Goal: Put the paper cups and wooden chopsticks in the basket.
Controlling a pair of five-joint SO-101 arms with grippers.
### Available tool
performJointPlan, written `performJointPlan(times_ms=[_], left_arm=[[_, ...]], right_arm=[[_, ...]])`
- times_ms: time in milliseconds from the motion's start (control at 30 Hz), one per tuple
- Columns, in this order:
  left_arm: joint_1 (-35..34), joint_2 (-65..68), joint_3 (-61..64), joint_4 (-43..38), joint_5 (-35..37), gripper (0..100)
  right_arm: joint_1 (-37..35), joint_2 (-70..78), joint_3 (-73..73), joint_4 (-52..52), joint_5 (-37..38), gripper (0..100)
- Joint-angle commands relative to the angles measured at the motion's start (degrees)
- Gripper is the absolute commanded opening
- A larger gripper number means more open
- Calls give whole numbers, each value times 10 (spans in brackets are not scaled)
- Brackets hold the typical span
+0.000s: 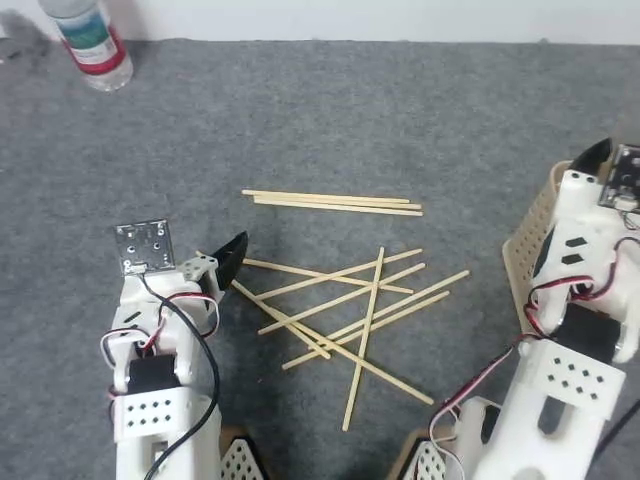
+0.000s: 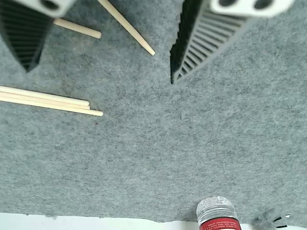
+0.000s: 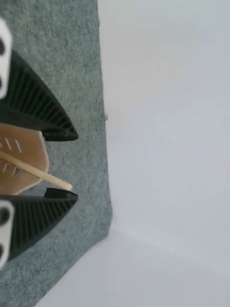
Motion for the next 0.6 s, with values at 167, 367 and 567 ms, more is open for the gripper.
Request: performJointPlan(times_ms=[167,367,567], left_arm=[[6,-6,-2,-12,-8,386],[6,-6,-2,-12,-8,386],[6,-6,-2,-12,-8,386]], right_arm=[[-179,-11,-10,156,182,166],[-315,-5,-62,314,156,166],[-399,23,-66,428,62,166]])
